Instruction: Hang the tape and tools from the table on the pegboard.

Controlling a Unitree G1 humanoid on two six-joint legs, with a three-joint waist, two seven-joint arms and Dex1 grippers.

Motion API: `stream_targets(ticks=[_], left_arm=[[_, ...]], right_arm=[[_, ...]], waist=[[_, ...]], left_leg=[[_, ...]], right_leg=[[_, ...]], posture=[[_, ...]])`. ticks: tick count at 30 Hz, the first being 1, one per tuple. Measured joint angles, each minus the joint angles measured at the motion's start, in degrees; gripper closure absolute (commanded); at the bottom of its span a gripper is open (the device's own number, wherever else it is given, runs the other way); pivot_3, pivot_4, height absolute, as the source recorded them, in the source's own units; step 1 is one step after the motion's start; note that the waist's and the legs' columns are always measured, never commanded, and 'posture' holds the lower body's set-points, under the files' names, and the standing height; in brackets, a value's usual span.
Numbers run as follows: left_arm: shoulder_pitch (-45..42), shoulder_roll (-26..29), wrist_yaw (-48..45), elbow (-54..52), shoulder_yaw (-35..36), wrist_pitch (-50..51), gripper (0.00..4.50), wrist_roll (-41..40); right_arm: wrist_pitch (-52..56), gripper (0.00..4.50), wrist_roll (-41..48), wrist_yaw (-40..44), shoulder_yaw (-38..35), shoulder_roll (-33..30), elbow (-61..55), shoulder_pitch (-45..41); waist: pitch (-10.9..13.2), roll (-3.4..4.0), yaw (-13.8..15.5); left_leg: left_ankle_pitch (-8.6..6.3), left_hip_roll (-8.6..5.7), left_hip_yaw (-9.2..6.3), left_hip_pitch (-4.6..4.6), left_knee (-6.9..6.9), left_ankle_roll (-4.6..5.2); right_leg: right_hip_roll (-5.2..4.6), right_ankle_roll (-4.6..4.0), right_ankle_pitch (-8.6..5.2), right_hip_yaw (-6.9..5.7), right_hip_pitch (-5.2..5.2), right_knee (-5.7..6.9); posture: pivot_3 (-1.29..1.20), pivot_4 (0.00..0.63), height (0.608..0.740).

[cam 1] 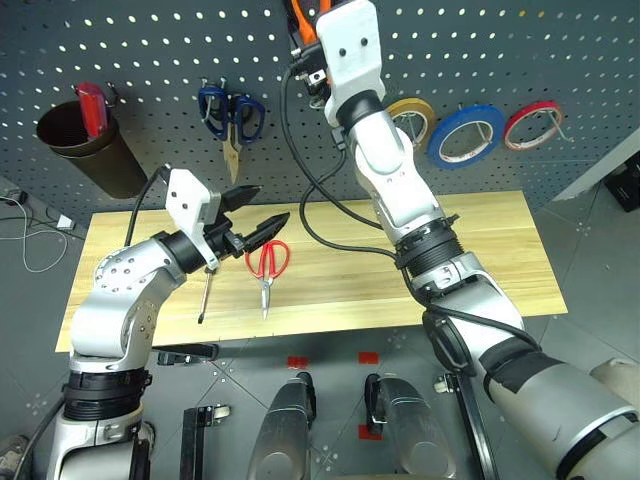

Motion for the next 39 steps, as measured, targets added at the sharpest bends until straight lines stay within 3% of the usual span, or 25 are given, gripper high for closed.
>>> stream_targets(ticks=[13,19,22,26,31,35,39], left_arm=[[2.82,-1.35,2.4,2.42,-0.39,-0.07,0.88,2.62],[4.57,-4.67,6.72,3.9,-3.87,0.21,0.72,6.87],[6.09,-5.29,9.96,3.83,-4.52,1.83,0.03,8.75],[9.5,-7.4,17.07,3.22,-4.53,7.34,0.01,11.83],[11.52,-9.46,25.2,3.03,-5.99,19.45,0.01,15.21],[10.48,-13.76,29.71,4.79,-6.5,22.52,0.01,16.96],[7.17,-15.8,31.72,10.24,-8.05,22.32,0.01,19.16]], right_arm=[[1.61,1.97,-1.87,-3.31,0.53,1.31,-2.51,7.77],[10.01,0.04,0.46,-0.71,0.2,2.29,-13.95,13.94],[17.9,0.0,1.39,2.68,1.21,2.25,-22.84,19.95],[31.76,0.0,5.08,10.12,3.85,-0.89,-41.46,31.31],[51.04,0.0,16.61,21.46,6.4,-7.71,-61.1,44.84],[59.55,0.0,21.75,26.66,7.77,-13.77,-67.9,49.39],[62.23,0.0,23.47,27.93,8.14,-15.37,-69.85,49.64]], waist=[[0.46,0.04,0.51],[0.45,0.04,0.57],[0.46,0.04,0.49],[0.45,0.04,0.56],[0.45,0.02,0.61],[0.45,-0.01,1.06],[0.45,-0.03,1.04]], left_leg=[[0.0,0.0,-0.03,0.0,0.0,0.01],[-0.01,0.0,-0.03,0.0,-0.01,0.02],[-0.03,0.0,-0.03,0.0,-0.01,0.04],[-0.19,0.0,-0.07,0.0,-0.01,0.3],[-0.23,0.0,-0.14,0.0,0.06,0.35],[-0.23,0.0,-0.14,0.0,0.11,0.36],[-0.23,0.01,-0.14,0.01,0.1,0.35]], right_leg=[[0.0,-0.01,-0.01,-0.01,-0.01,0.01],[-0.02,0.0,-0.01,0.01,0.01,-0.01],[-0.01,0.0,-0.01,0.02,-0.01,0.01],[-0.02,0.03,-0.03,0.03,0.02,-0.02],[-0.02,0.07,-0.05,-0.01,0.07,0.0],[-0.02,0.12,-0.05,-0.04,0.07,0.0],[0.0,0.26,-0.13,-0.07,0.05,0.05]], posture=[[0.07,0.393,0.74],[0.05,0.384,0.74],[0.04,0.384,0.74],[0.04,0.383,0.74],[0.02,0.381,0.74],[0.02,0.378,0.74],[0.01,0.375,0.74]])
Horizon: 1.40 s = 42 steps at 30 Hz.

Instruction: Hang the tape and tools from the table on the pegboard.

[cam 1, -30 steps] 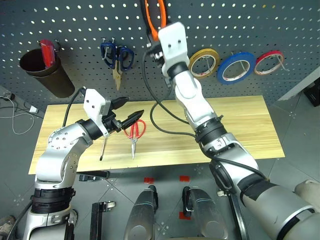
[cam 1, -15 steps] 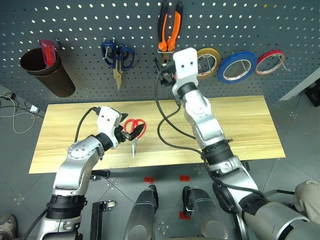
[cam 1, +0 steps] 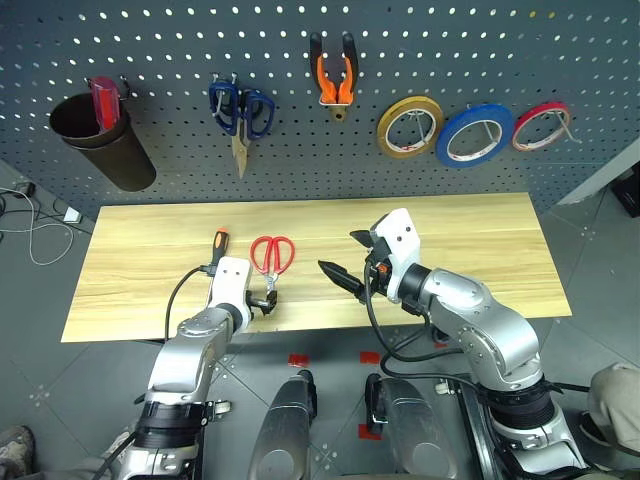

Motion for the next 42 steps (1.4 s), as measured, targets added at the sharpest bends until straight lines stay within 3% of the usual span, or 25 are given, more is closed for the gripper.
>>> stream_targets(ticks=[3,6,15,24,29,34,39,42], left_arm=[[-3.29,-1.43,1.28,4.25,-1.21,-0.58,0.01,1.79],[-6.17,-3.21,2.42,7.41,-1.49,-1.37,0.6,2.64],[-8.22,-5.02,3.02,11.39,-0.84,-1.42,3.33,2.94],[-6.8,-3.49,0.05,10.58,-0.75,-3.48,3.36,2.9],[0.36,0.22,-2.02,5.28,-1.99,-10.38,3.36,4.7],[11.67,5.89,-2.5,-9.31,-2.83,-23.71,3.39,10.14],[21.37,6.6,-0.39,-22.33,-0.87,-33.98,3.39,14.64],[21.62,6.55,0.79,-28.32,0.34,-37.11,3.39,16.86]], right_arm=[[0.83,0.0,1.3,0.74,0.31,-0.71,-0.57,0.06],[1.26,0.0,1.79,1.08,0.6,-1.07,-0.59,0.07],[1.36,0.0,2.95,2.5,0.15,-3.15,-0.59,-0.56],[0.73,0.0,2.64,0.21,-1.26,-4.24,-0.92,0.2],[-0.55,0.0,2.6,-0.51,-2.41,-5.68,-5.81,2.94],[-3.57,0.0,1.77,-0.26,-2.55,-7.39,-11.02,5.27],[-4.59,0.0,2.18,-0.41,-2.88,-6.32,-12.15,5.85],[-4.88,0.0,2.93,-0.28,-3.12,-5.99,-12.15,5.62]], waist=[[-0.02,-0.02,0.22],[-0.05,-0.04,0.35],[-0.28,-0.05,0.3],[-0.41,-0.09,0.24],[-0.4,-0.11,-0.06],[-0.41,-0.12,0.19],[-0.43,-0.15,0.34],[-0.44,-0.17,0.6]], left_leg=[[0.0,-0.02,0.01,0.0,0.01,0.0],[-0.01,-0.05,0.01,0.0,0.05,0.0],[0.01,-0.05,0.01,0.09,0.11,-0.02],[0.09,-0.05,0.02,0.09,0.1,-0.19],[0.1,-0.03,0.06,0.01,0.04,-0.32],[0.07,-0.02,0.03,-0.03,-0.01,-0.33],[-0.07,-0.02,0.04,-0.05,-0.01,-0.09],[-0.07,-0.02,-0.02,-0.05,0.0,-0.09]], right_leg=[[-0.01,-0.06,0.08,-0.01,0.04,0.0],[-0.04,-0.04,0.12,-0.01,0.08,-0.02],[-0.04,0.18,0.01,0.0,0.13,0.02],[-0.04,-0.03,0.14,0.0,0.12,0.01],[-0.04,-0.07,0.15,0.03,0.04,-0.07],[-0.07,-0.07,0.14,0.02,0.05,-0.22],[-0.09,-0.06,0.14,0.02,0.06,-0.31],[-0.07,-0.03,0.12,-0.06,0.07,-0.26]], posture=[[0.01,0.373,0.74],[0.0,0.362,0.74],[-0.02,0.342,0.74],[-0.04,0.322,0.74],[-0.05,0.316,0.74],[-0.04,0.313,0.74],[-0.02,0.308,0.74],[-0.02,0.307,0.74]])
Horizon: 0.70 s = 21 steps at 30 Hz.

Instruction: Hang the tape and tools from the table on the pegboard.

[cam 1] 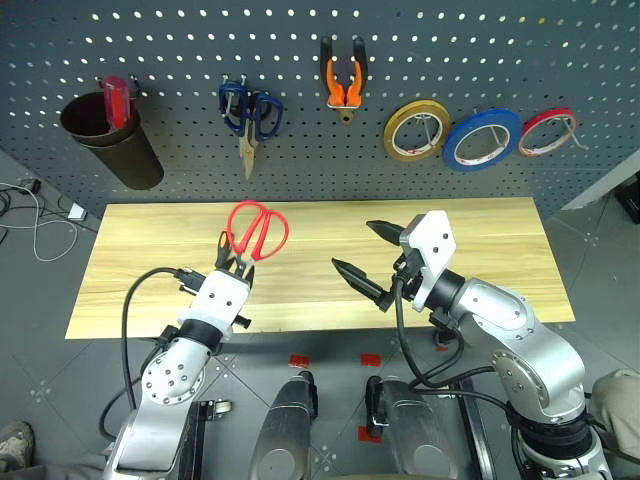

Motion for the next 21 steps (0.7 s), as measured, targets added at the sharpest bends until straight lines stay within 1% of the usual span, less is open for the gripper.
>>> stream_targets(ticks=[3,7,8,11,13,15,21], left_arm=[[-3.34,-0.48,0.21,-3.03,1.96,0.5,3.39,0.63],[-11.07,-0.73,-0.07,-3.35,3.71,3.69,3.39,0.38],[-13.83,-0.72,-0.07,-3.01,3.87,4.07,3.39,0.4],[-18.13,-0.52,-0.07,-2.05,4.59,4.66,3.39,0.45],[-19.99,-0.15,-0.33,0.1,4.74,4.52,3.39,0.44],[-22.68,0.75,-1.07,5.08,4.78,4.28,3.39,0.48],[-24.56,0.78,-1.44,13.67,2.97,1.82,3.39,0.73]], right_arm=[[-0.87,0.0,0.1,0.06,-0.11,-0.19,0.05,-0.04],[-2.34,0.0,-0.14,0.08,-0.1,-0.32,0.92,-0.3],[-2.56,0.0,-0.2,0.05,-0.04,-0.24,1.43,-0.7],[-3.39,0.0,-0.28,-0.08,0.04,0.06,2.32,-1.99],[-3.64,0.0,-0.41,-0.22,0.04,0.27,3.02,-2.34],[-3.68,0.0,-0.95,-0.61,0.15,0.97,4.05,-3.38],[-4.69,0.0,-1.17,-0.89,0.19,1.88,5.02,-5.13]], waist=[[-0.01,-0.01,-0.03],[-0.03,-0.06,-0.09],[-0.03,-0.06,-0.13],[-0.05,-0.09,-0.26],[-0.06,-0.11,-0.46],[-0.06,-0.11,-0.49],[-0.07,-0.13,-0.48]], left_leg=[[0.0,0.0,0.03,0.0,0.08,0.01],[0.01,-0.01,0.03,0.0,0.16,0.01],[0.01,0.0,0.02,0.0,0.18,0.01],[0.02,-0.01,0.04,0.0,0.2,0.0],[0.03,-0.01,0.05,0.03,0.19,-0.01],[0.03,0.0,0.03,0.02,0.19,-0.02],[0.14,-0.02,0.05,0.01,0.21,-0.2]], right_leg=[[0.02,0.13,-0.07,0.01,0.01,0.06],[0.05,0.24,-0.13,-0.02,0.01,0.2],[0.05,0.24,-0.13,-0.03,0.0,0.22],[0.05,-0.01,0.02,-0.01,0.01,0.24],[0.06,-0.03,0.03,-0.01,0.01,0.26],[0.08,-0.03,0.03,-0.03,0.0,0.28],[0.05,-0.04,0.04,-0.01,0.01,0.23]], posture=[[-0.01,0.304,0.74],[-0.01,0.305,0.74],[-0.01,0.305,0.74],[-0.02,0.305,0.74],[-0.02,0.305,0.74],[-0.03,0.305,0.74],[-0.03,0.305,0.74]])
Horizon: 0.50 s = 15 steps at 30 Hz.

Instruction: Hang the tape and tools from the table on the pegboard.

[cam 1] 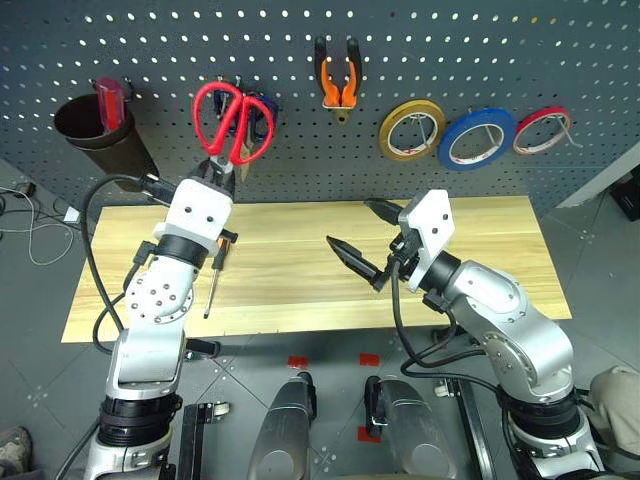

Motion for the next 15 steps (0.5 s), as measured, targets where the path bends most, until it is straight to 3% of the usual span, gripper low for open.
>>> stream_targets(ticks=[11,15], left_arm=[[-3.64,-2.91,-1.17,10.45,-2.52,-0.38,0.07,-1.1],[1.64,-5.0,-4.05,10.2,-2.2,5.33,0.02,-5.32]], right_arm=[[-0.9,0.0,-0.18,-0.33,1.17,2.37,1.58,-3.29],[1.58,0.0,-0.29,-1.35,2.53,2.26,1.58,-3.18]], waist=[[-0.03,-0.04,-0.17],[-0.03,-0.04,-0.7]], left_leg=[[0.02,0.0,0.02,0.01,0.04,-0.02],[0.02,0.01,0.0,0.02,0.04,-0.03]], right_leg=[[0.0,-0.02,0.01,0.02,0.0,0.03],[0.0,-0.03,0.01,0.02,0.0,0.05]], posture=[[-0.04,0.309,0.74],[-0.05,0.326,0.74]])
